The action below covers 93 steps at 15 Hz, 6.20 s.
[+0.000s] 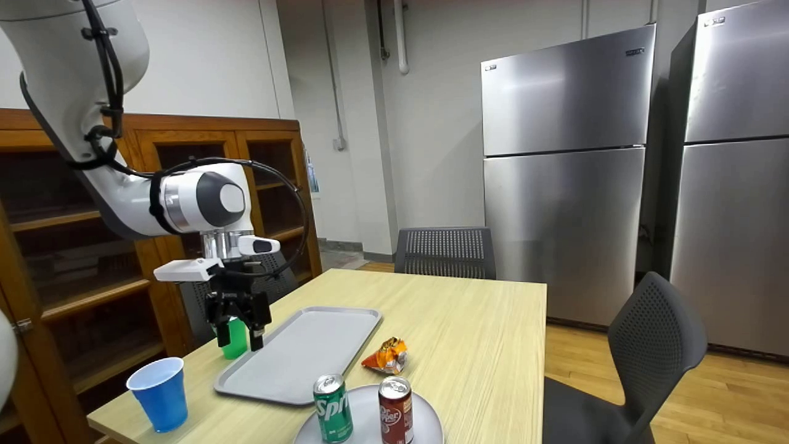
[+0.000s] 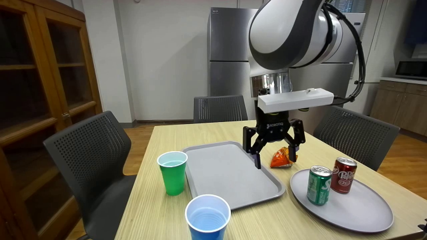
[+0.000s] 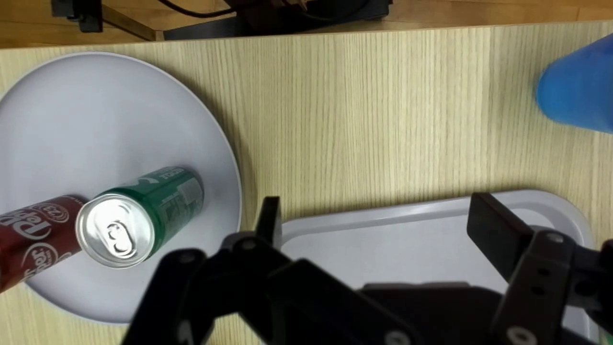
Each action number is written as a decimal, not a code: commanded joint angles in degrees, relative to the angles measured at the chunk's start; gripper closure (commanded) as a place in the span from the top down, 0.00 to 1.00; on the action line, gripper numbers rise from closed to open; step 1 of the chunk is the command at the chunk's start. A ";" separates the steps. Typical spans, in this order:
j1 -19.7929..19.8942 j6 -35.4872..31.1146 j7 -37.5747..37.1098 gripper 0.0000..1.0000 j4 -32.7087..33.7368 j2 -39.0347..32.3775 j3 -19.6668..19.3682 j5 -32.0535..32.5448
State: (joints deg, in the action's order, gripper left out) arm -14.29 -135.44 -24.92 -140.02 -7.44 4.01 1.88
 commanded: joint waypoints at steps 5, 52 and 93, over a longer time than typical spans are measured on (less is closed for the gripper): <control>1.20 0.11 -0.13 1.00 0.17 -0.51 1.17 0.21; 10.94 -17.10 -5.21 1.00 -7.68 -5.90 -11.14 3.03; 7.82 -17.28 -0.83 0.38 -7.21 0.35 -6.08 -0.02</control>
State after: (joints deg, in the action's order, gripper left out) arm -6.27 -154.93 -27.67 -147.20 -10.54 -3.78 3.38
